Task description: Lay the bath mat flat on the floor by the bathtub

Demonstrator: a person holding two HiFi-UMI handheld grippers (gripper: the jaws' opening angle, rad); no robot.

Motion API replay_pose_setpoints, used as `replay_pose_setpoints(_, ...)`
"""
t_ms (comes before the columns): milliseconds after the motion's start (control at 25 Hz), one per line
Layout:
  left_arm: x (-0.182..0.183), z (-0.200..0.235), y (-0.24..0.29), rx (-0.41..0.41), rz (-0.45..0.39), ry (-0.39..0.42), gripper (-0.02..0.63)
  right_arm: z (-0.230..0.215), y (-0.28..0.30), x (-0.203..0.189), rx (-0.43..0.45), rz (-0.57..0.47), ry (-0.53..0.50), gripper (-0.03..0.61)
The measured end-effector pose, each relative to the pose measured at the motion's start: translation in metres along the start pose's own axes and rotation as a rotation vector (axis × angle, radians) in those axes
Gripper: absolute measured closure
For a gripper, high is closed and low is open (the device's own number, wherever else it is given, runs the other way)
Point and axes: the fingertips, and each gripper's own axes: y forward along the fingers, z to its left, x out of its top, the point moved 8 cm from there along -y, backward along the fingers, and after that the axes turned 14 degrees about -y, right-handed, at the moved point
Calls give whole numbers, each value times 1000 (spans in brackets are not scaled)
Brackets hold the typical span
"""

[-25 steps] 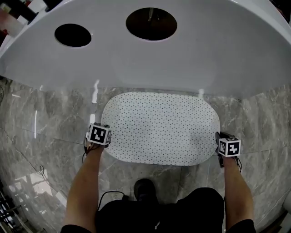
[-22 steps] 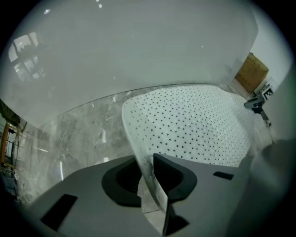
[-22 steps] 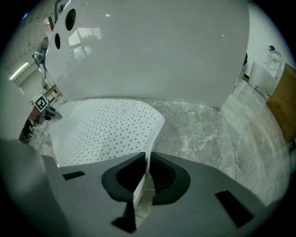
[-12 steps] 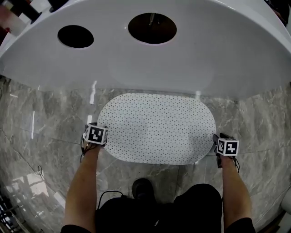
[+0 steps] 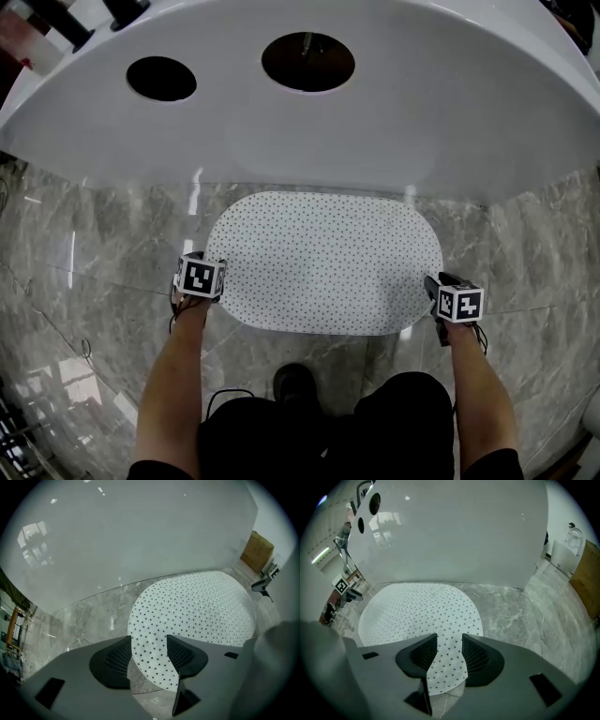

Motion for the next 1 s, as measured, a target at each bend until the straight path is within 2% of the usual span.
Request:
replay_pose_setpoints(160,21,-8,-34,20,-79,50,393,10,-17,14,36,-30,-19,399)
replay_pose_setpoints(280,36,-23,-55,-41,-149,63,420,8,-35,29,47,-60,-22,402)
replay_pose_setpoints(440,41,-43,-72,-106,-159,108,487,7,-51,40,51,-95,-35,413)
replay_pose_setpoints(480,41,-48,-77,-113,-165,122,507,9,-56,41,45,-108,-45,426)
replay_pose_setpoints(600,47,-58,-103,-106,-221,132,533,20,-79,52,25,-159,-65,524)
replay_pose_setpoints(680,52,-66,-138,-109,-277,159,596,34,-105,61,34,-184,-68,548)
replay_pose_setpoints(840,39,-86,-231,-132,-295,287,602,76,-190,85,109,-259,-42,561)
replay_pose_setpoints(920,34,-86,-286,-154,-318,274,603,98,-243,102,143,-309,-2,562)
replay_pose_setpoints(1000,31,-85,-342,-172,-350,226,603,115,-298,119,151,-338,31,563)
